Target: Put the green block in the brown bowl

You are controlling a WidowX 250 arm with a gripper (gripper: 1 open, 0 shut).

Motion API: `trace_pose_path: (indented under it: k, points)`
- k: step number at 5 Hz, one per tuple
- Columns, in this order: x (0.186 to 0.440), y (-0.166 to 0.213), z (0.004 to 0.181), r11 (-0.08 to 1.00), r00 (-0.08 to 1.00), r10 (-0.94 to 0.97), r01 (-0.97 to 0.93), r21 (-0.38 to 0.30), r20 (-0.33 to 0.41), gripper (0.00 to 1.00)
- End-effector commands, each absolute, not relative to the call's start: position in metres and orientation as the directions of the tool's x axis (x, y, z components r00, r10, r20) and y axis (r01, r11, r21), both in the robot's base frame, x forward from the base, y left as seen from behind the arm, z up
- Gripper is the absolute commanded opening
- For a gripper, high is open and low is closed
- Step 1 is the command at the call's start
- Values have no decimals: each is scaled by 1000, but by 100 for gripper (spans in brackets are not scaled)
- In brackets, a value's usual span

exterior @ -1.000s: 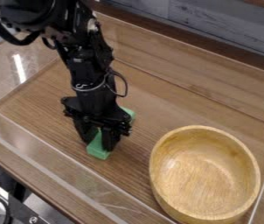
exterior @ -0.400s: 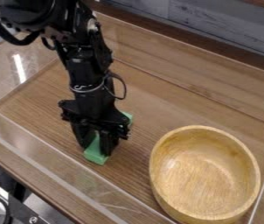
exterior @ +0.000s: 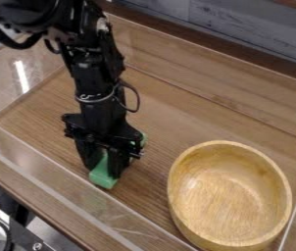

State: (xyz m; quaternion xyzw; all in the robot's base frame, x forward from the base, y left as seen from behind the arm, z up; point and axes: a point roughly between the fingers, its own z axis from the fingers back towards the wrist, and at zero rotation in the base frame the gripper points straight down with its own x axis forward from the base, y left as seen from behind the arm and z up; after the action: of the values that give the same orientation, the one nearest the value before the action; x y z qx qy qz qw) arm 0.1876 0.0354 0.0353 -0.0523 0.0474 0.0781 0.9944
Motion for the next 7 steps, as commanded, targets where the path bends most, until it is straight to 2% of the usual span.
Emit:
trace_pose_path:
  k: [1,4,7]
  points:
    - [194,38,53,984,988,147,-151,-91,-56,0]
    - [187,35,73,984,988,138,-145,-106,-75,0]
    - [183,12,111,983,992,103,-114,-147,-79,0]
